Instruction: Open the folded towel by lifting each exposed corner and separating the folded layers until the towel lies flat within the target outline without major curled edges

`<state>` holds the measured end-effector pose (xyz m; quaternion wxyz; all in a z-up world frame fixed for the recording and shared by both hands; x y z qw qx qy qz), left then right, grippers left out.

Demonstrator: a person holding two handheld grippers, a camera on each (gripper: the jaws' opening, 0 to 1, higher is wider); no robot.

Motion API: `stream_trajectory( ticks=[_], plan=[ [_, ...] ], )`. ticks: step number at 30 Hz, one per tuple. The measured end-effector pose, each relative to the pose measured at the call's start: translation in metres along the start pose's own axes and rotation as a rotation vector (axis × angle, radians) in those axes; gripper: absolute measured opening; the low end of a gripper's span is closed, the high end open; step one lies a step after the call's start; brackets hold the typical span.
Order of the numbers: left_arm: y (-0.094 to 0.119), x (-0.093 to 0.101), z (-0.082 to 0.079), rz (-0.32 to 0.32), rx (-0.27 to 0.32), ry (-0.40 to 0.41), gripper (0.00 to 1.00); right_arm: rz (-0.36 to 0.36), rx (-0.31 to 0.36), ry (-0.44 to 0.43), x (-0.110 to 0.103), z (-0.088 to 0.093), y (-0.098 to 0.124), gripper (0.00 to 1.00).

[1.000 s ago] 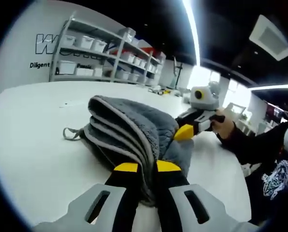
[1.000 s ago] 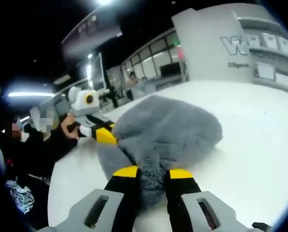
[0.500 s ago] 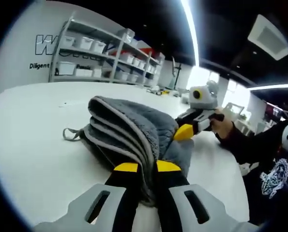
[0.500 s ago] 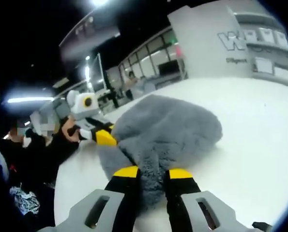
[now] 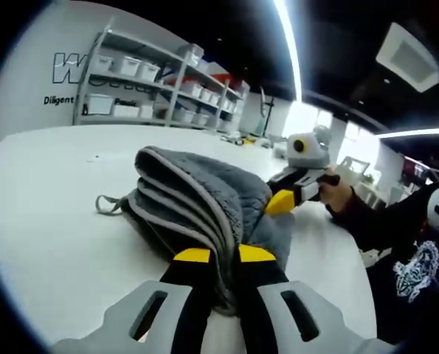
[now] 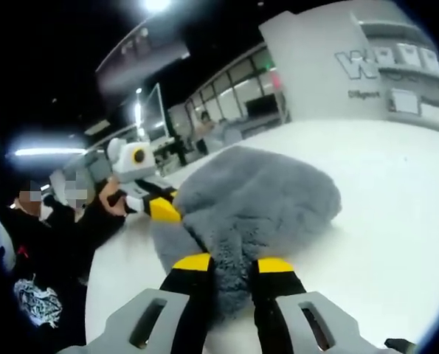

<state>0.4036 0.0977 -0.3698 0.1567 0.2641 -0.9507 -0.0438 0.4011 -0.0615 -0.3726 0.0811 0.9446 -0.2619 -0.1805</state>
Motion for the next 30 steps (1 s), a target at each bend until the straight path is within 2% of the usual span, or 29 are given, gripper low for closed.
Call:
stream_trajectory(
  ticks=[30],
  plan=[
    [0.0028, 0.0015, 0.0031, 0.004, 0.013, 0.010, 0.10, -0.012, 0.001, 0.001, -0.0036, 0.0026, 0.0012, 0.16]
  ],
)
Point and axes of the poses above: the point that each gripper's makers call its tool centre point, and the gripper's own axes: y roughly backward along the fingers, x roughly to its right, z roughly out of its underside, the point moved 4 cm from there along y, roughly backward along the fingers, and after that the axes turned 9 degrees about x, right-handed, at the moved point
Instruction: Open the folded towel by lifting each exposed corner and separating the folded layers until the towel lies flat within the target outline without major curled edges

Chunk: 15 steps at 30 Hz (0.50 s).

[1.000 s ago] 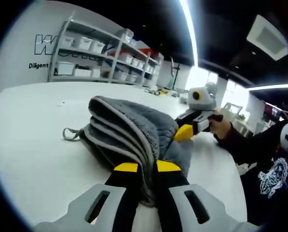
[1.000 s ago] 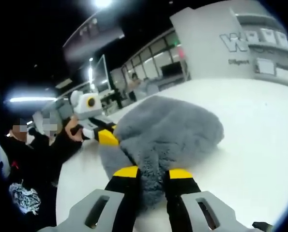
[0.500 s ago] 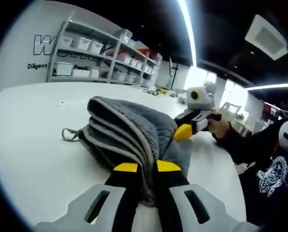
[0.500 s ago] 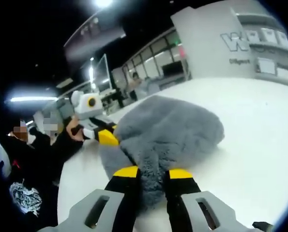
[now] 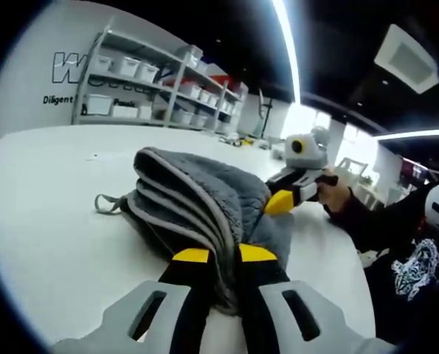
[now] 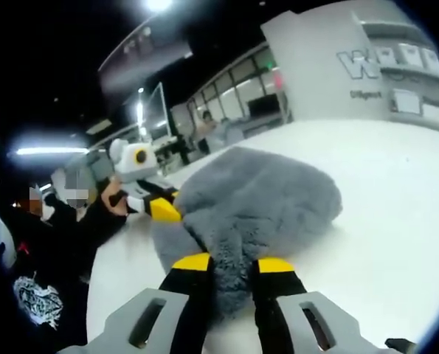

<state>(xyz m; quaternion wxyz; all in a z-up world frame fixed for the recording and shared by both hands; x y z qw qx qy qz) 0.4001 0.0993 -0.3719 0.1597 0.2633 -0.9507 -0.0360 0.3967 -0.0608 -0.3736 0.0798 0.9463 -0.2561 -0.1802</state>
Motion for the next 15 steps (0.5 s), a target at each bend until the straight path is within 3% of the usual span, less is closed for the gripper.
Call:
stream_trajectory(
  ticks=[5, 9, 11, 13, 15],
  plan=[
    [0.000, -0.004, 0.000, -0.016, 0.005, 0.016, 0.14, -0.008, 0.010, 0.036, 0.000, 0.000, 0.000, 0.18],
    [0.001, -0.007, -0.004, -0.040, 0.035, -0.040, 0.23, -0.002, 0.029, 0.086, 0.004, -0.003, 0.000, 0.26],
    [0.004, -0.016, -0.008, -0.119, 0.050, -0.079, 0.35, 0.006, 0.045, 0.129, 0.006, -0.006, 0.000, 0.34],
    [0.005, -0.024, -0.011, -0.168, 0.059, -0.124, 0.58, 0.010, 0.048, 0.139, 0.007, -0.006, 0.000, 0.41],
    [0.007, -0.030, -0.014, -0.202, 0.084, -0.123, 0.77, 0.020, 0.050, 0.144, 0.010, -0.007, -0.001, 0.54]
  ],
)
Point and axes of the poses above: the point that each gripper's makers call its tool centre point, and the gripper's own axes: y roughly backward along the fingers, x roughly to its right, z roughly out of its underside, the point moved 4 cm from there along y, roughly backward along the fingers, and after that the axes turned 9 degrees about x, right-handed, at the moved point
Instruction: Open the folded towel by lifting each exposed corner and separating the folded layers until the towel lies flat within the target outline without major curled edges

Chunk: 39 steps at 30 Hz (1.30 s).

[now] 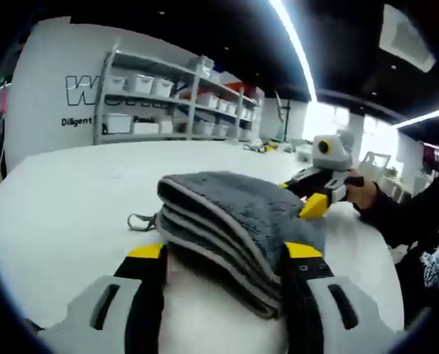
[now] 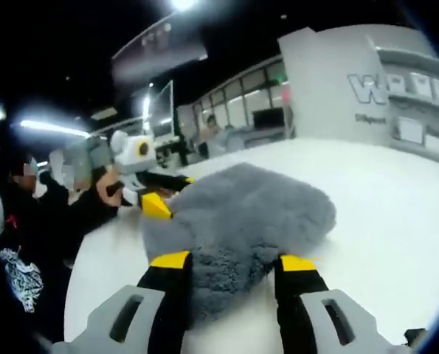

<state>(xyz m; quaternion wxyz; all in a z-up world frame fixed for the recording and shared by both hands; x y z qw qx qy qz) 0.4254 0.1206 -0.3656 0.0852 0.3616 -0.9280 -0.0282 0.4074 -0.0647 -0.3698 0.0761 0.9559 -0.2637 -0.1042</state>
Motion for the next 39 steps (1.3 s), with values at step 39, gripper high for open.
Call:
stream_trajectory(
  ticks=[39],
  plan=[
    [0.051, 0.000, -0.062, -0.343, 0.183, -0.141, 1.00, 0.186, 0.087, 0.143, 0.025, -0.026, 0.009, 1.00]
  ],
)
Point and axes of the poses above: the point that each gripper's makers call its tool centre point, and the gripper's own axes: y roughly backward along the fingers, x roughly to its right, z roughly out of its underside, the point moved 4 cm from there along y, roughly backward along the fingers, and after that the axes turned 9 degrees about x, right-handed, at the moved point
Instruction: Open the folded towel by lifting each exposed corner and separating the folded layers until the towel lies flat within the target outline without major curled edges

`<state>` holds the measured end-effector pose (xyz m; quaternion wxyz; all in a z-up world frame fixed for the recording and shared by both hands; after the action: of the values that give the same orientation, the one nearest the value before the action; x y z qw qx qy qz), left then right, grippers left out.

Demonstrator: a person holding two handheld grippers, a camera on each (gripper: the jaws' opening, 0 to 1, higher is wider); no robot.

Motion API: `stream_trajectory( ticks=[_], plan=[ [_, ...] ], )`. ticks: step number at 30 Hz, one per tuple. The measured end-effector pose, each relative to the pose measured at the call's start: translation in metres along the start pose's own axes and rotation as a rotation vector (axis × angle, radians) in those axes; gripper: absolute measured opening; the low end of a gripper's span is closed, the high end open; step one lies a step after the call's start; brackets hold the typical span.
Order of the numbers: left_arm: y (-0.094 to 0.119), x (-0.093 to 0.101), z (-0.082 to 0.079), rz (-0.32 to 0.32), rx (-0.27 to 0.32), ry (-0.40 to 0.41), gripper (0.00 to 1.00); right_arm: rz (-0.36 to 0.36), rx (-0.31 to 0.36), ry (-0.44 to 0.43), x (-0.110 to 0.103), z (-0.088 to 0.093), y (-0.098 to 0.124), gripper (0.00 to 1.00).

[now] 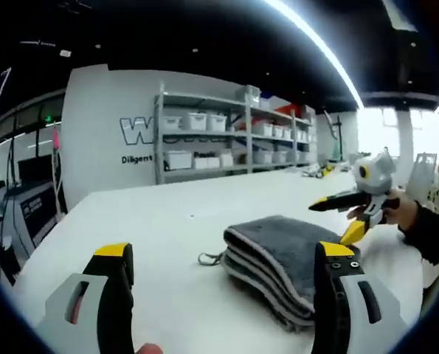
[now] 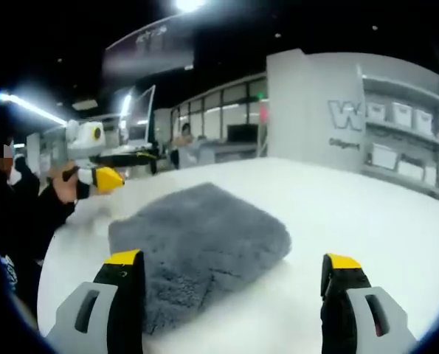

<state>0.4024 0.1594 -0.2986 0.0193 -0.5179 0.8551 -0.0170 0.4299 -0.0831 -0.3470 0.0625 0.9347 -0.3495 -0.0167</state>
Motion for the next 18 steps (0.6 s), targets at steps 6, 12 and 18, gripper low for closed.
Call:
stream_trajectory(
  ticks=[6, 12, 18],
  plan=[
    [0.018, 0.013, -0.021, -0.024, 0.088, 0.139, 1.00, 0.033, 0.060, 0.049, 0.003, -0.015, 0.005, 1.00],
    [0.036, 0.032, 0.003, -0.098, 0.127, 0.440, 1.00, 0.045, 0.104, 0.067, 0.003, -0.026, 0.009, 1.00],
    [0.043, 0.035, 0.008, -0.110, 0.173, 0.569, 1.00, 0.051, 0.110, 0.078, 0.004, -0.028, 0.010, 1.00]
  ],
)
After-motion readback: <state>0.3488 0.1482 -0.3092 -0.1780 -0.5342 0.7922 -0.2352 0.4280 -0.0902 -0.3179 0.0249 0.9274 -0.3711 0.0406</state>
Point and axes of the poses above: the point that each gripper's makers call its tool centre point, and the gripper's own axes: y roughly backward along the fingers, x roughly to its right, z roughly out of its underside, the point moved 4 cm from there along y, roughly backward along the fingers, and after that the axes turned 9 degrees about x, right-handed, at the moved point
